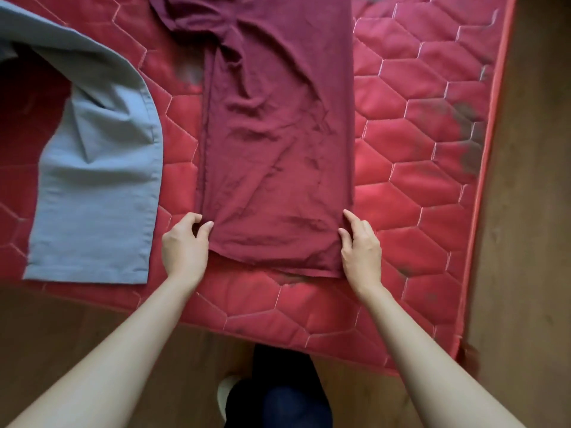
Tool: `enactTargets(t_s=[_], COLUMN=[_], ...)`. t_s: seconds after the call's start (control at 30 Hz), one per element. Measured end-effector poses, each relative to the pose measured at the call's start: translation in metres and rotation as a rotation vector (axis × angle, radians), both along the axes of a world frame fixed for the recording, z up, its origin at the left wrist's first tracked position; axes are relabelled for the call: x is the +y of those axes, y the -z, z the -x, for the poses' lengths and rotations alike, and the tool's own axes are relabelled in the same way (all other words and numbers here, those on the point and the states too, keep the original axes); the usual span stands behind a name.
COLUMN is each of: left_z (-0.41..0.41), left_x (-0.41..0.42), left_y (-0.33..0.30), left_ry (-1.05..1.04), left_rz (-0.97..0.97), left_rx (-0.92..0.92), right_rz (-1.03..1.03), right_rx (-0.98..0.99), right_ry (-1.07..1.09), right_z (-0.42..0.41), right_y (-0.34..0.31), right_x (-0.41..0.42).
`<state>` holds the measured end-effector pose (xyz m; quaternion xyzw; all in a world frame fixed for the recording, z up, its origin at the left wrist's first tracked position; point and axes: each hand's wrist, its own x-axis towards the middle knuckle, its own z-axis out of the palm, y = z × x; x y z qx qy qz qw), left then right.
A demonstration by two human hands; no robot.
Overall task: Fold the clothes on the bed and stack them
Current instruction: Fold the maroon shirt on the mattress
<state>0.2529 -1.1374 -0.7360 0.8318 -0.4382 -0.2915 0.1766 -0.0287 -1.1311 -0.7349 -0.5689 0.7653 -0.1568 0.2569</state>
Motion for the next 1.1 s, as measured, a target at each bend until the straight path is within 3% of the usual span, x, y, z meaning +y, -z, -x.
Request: enactTargets(t_s=[0.3,0.4,0.5,0.77,1.1], left_z=[0.005,0.007,0.01,0.022,-0.013], left_x=[0.139,0.17,0.177,0.06,-0.152], left_y=[-0.011,-0.017,-0.028,-0.041,-0.021], left_ry=[0.017,0.074,0.186,0.537,0.472], left_rz=[-0.106,-0.125,0.002,0.153,0.177], left_rx=[0.018,-0.043,-0.112,-0.254,-0.382], right_rz=[-0.082,-0.097,0.006,0.096,0.102], right_rx=[0.043,0.164,0.304,0.282,0.168], right_ry=[0.019,0.017,-0.053,-0.286,-0.442], right_z=[0.003,0.003,0.0,-0.047,-0.124], right_y=[-0.014,-0.022,-0.03,-0.041,-0.025], right_x=[0.143,0.169,0.17,0.066,-0.117])
